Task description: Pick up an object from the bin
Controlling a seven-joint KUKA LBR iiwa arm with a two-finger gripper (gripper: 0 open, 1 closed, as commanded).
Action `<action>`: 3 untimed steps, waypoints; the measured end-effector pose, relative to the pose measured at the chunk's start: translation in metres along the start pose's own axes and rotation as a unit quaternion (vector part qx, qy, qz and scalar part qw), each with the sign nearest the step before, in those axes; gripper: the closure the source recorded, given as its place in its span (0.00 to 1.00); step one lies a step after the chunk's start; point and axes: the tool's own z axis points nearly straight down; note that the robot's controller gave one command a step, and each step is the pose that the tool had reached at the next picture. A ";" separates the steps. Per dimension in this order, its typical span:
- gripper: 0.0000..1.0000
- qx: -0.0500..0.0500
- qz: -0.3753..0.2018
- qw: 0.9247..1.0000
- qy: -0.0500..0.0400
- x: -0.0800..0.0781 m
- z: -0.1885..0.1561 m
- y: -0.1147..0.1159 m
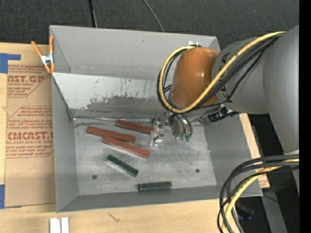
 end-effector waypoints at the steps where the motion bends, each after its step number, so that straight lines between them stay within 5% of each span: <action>1: 1.00 -0.001 0.026 1.000 0.000 -0.001 0.028 0.003; 2: 1.00 0.000 0.034 0.999 0.005 0.003 -0.005 0.019; 3: 1.00 -0.001 0.132 0.991 -0.001 0.013 -0.026 0.023</action>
Offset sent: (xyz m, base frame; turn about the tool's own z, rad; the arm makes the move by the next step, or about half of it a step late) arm -0.0004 0.0292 0.0388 0.0712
